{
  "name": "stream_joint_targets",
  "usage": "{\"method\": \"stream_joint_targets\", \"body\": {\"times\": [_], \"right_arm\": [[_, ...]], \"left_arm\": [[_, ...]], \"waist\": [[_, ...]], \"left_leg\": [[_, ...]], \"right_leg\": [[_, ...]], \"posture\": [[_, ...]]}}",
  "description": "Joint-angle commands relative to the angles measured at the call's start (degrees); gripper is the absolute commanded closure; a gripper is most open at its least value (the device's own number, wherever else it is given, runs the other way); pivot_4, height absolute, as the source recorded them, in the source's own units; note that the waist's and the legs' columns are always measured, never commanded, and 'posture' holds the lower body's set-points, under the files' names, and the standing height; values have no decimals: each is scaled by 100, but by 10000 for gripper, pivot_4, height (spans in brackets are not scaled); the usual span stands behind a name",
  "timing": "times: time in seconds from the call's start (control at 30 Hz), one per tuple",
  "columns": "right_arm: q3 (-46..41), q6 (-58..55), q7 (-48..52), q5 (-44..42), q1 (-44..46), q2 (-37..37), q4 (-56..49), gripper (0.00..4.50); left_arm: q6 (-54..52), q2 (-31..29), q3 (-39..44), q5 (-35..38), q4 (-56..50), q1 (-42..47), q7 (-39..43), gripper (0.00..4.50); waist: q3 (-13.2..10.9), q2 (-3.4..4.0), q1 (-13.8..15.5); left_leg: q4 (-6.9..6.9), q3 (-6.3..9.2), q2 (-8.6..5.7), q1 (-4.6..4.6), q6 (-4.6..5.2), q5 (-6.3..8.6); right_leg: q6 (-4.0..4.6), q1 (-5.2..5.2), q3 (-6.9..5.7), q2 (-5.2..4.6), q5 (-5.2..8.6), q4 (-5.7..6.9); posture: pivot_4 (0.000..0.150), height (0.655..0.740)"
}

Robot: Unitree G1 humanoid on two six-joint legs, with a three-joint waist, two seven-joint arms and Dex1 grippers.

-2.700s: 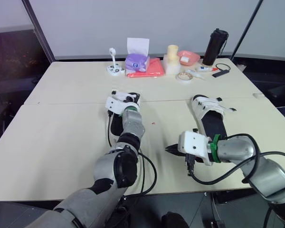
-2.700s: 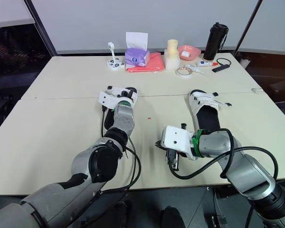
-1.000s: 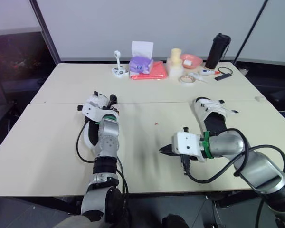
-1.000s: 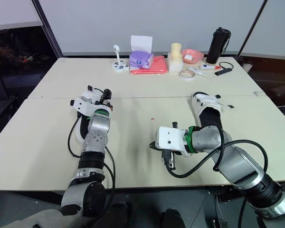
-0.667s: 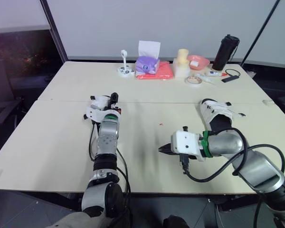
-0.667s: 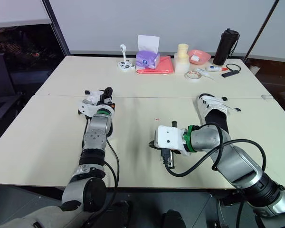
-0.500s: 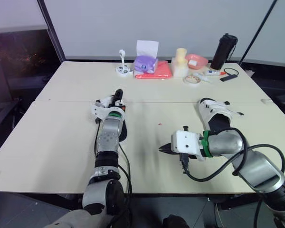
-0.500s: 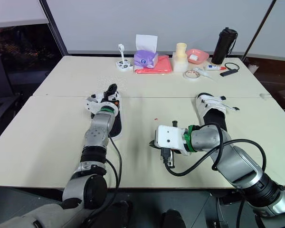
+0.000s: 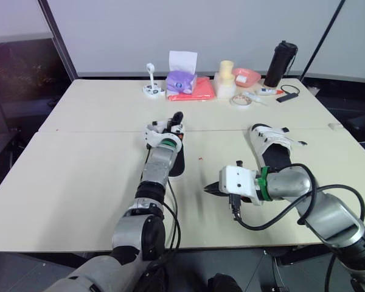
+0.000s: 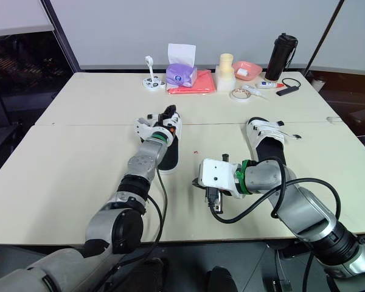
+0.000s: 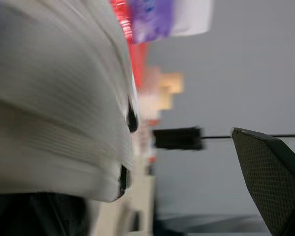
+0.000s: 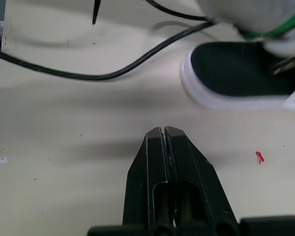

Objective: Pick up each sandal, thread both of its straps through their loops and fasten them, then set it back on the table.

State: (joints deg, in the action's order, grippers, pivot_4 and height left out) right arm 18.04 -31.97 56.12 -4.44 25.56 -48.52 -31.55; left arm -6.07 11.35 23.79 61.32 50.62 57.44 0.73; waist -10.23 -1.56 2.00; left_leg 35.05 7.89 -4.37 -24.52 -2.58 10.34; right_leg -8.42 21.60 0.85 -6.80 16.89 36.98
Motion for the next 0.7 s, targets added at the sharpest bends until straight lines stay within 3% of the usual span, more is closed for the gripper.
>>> {"method": "stream_joint_targets", "body": {"times": [0.03, 0.27, 0.7], "right_arm": [[-149, 5, -56, 31, 3, -18, -241, 45000], [-142, -30, -87, 36, -35, -8, -290, 45000], [-32, 21, -39, 46, 27, 57, -236, 45000]], "left_arm": [[232, 662, -39, -372, 168, 334, -61, 527], [551, 844, -94, -864, 38, 50, -245, 527], [-234, 1483, -638, -746, -1796, -1160, -1132, 527]], "waist": [[0, 0, -2], [0, 0, 0], [-9, 0, 12]], "left_leg": [[0, 0, 0, 0, 0, 0], [-1, -1, 1, 0, -1, 1], [-2, -1, 1, -7, -1, 1]], "right_leg": [[0, 1, 0, 0, 0, 0], [0, 0, 0, 0, 0, 0], [-1, 7, 2, 0, 0, 0]], "posture": [[1500, 7400], [1500, 7400], [1500, 7400]]}}
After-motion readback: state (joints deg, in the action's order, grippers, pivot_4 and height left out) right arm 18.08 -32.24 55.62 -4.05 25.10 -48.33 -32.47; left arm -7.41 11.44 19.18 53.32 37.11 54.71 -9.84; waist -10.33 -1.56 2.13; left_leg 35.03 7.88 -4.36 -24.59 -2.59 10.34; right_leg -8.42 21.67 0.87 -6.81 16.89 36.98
